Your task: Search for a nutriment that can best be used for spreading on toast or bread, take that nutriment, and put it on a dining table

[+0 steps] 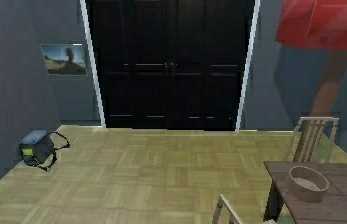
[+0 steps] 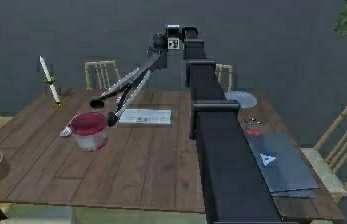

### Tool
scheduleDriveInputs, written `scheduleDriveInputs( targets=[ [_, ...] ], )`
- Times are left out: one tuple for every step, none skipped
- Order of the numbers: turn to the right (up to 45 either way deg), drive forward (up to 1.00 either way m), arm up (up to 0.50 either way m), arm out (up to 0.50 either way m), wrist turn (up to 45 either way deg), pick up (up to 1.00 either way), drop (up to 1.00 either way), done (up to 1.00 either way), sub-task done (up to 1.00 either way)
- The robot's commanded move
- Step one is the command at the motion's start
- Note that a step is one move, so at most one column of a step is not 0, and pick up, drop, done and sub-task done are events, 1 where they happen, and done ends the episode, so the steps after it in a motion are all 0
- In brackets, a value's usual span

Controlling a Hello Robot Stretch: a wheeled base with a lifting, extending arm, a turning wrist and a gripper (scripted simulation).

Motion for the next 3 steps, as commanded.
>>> scheduleDriveInputs(
  targets=[
    [0.0, 0.00, 0.00, 0.00, 45.0, 0.00, 0.00, 0.00, 0.00],
    [0.0, 0.00, 0.00, 0.00, 45.0, 0.00, 0.00, 0.00, 0.00],
    [0.0, 0.00, 0.00, 0.00, 18.0, 0.00, 0.00, 0.00, 0.00]
  ],
)
